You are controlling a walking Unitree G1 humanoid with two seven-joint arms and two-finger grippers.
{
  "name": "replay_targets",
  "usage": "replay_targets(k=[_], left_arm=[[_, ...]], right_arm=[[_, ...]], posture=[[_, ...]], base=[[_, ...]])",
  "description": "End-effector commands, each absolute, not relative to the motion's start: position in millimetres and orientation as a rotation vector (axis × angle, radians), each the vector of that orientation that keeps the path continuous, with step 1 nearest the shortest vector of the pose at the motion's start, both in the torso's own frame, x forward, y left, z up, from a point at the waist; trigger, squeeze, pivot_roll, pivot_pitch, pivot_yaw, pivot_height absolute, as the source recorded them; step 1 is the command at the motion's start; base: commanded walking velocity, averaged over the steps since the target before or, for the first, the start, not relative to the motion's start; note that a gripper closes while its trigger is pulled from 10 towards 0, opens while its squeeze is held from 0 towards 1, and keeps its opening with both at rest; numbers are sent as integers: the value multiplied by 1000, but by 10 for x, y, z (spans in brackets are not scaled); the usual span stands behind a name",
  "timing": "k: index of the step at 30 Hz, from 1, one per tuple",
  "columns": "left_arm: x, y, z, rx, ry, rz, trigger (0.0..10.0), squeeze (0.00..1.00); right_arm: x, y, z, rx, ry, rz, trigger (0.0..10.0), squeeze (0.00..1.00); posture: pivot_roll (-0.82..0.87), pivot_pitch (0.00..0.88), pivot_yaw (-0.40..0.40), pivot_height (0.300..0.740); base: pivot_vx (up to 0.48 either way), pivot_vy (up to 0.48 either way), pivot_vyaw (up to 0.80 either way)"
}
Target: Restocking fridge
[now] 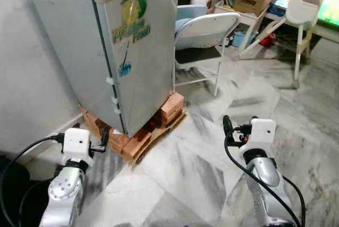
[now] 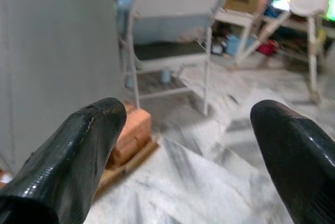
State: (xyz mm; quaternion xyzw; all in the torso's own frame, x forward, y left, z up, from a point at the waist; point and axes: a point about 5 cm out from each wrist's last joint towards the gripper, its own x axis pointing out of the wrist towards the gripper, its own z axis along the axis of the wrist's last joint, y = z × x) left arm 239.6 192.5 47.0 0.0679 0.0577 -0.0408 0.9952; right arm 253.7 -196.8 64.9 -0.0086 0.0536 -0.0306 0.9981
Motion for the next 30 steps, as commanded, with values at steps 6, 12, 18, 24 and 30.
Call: replay_targets(k=[6, 12, 18, 24, 30], left_arm=[[2411, 1997, 516, 145, 105, -78, 10000, 0], [2424, 1976, 518, 149, 100, -88, 10000, 0], [2429, 1965, 511, 137, 106, -89, 10000, 0], [2433, 1960, 510, 137, 106, -85, 10000, 0], [2441, 1946, 516, 131, 102, -91, 10000, 0]], right_arm=[[2579, -1919, 703, -16, 83, -50, 10000, 0], [2589, -1924, 705, -16, 83, -50, 10000, 0], [2594, -1926, 710, -19, 81, -50, 10000, 0], [2598, -1927, 711, -23, 80, -48, 10000, 0], [2607, -1909, 713, -32, 82, -40, 10000, 0]], posture=[[23, 0, -29, 740], [22, 0, -29, 740], [21, 0, -29, 740], [21, 0, -29, 740], [21, 0, -28, 740]], base=[[420, 41, -527], [410, 248, 0], [388, 278, -624], [123, 415, -82], [84, 323, -295]])
